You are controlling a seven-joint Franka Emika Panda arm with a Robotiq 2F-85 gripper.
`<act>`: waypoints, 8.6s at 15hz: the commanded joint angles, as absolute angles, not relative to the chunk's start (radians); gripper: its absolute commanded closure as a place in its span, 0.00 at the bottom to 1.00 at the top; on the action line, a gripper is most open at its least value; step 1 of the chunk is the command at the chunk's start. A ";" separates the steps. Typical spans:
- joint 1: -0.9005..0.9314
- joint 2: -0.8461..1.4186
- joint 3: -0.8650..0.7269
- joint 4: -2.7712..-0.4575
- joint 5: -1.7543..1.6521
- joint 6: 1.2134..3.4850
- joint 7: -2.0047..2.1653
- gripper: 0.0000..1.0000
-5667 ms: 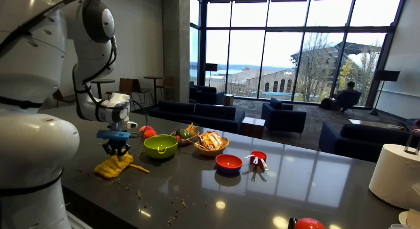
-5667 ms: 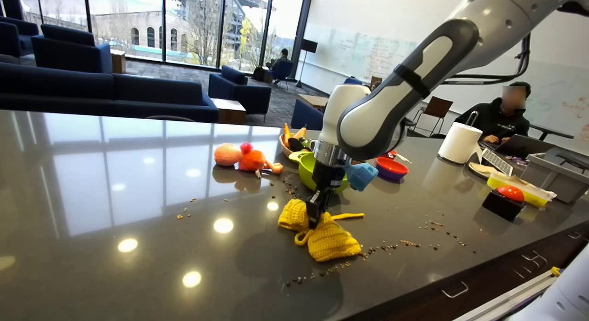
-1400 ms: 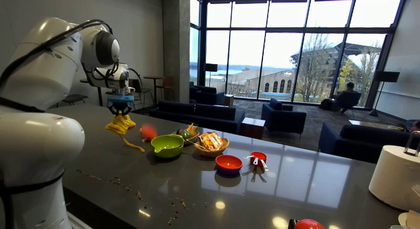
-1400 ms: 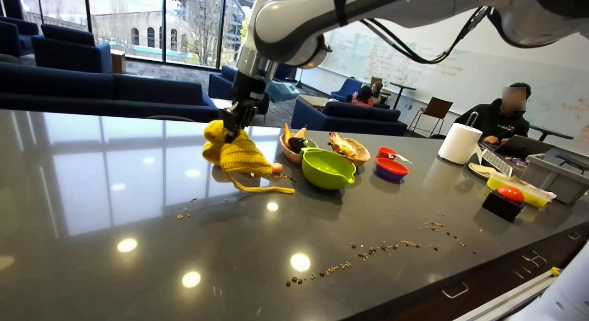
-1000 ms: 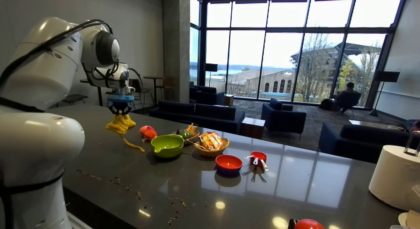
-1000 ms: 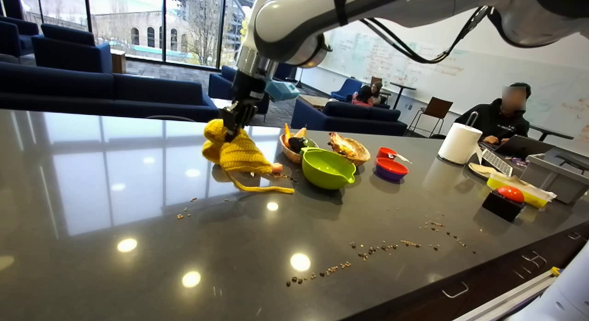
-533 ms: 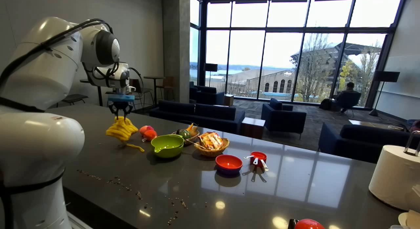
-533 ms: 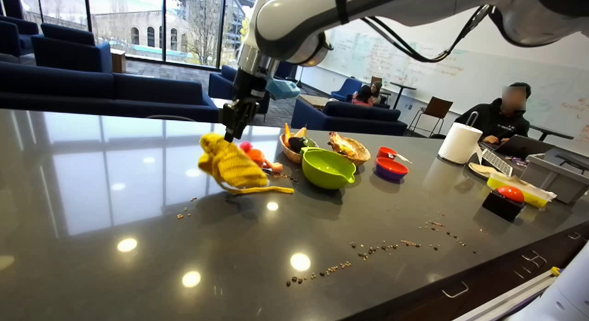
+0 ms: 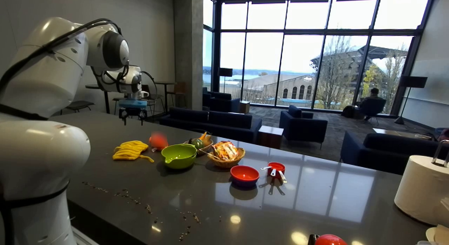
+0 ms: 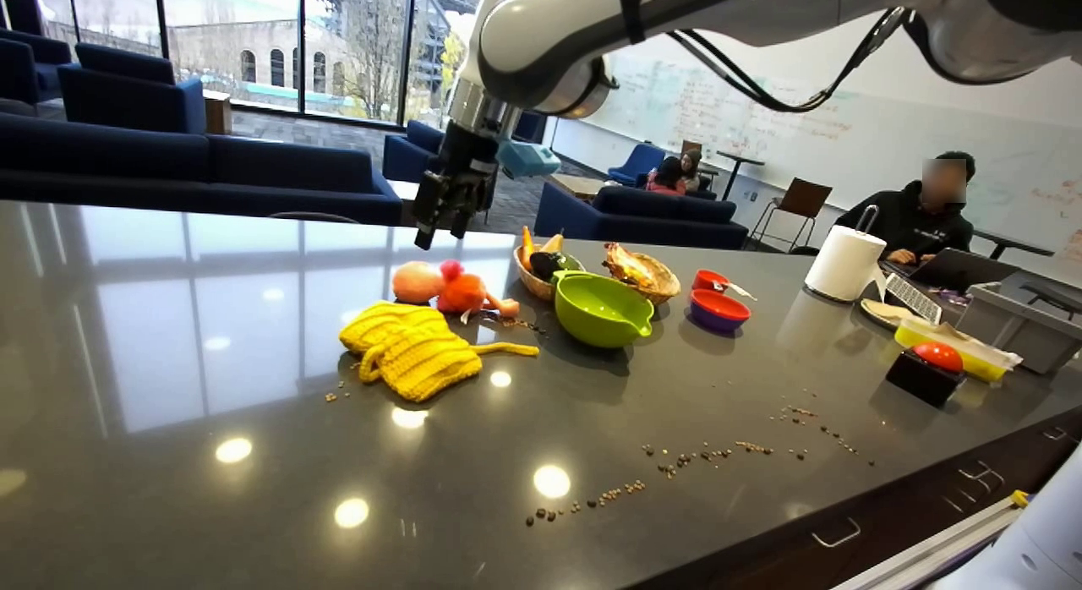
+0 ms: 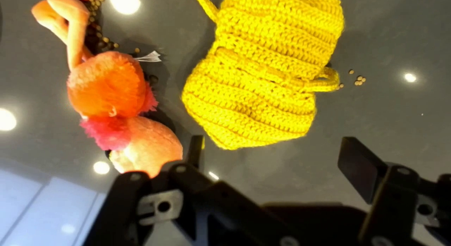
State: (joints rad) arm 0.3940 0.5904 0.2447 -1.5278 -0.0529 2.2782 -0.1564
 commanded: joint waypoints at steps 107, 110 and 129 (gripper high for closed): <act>0.488 0.728 0.155 -1.503 -0.084 2.118 0.391 0.96; 0.498 0.695 0.157 -1.565 -0.048 2.118 0.464 0.96; 0.518 0.505 0.298 -1.982 0.235 2.232 0.512 0.96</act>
State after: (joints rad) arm 0.5501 0.5445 0.2651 -1.8973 0.1628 2.1907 0.5534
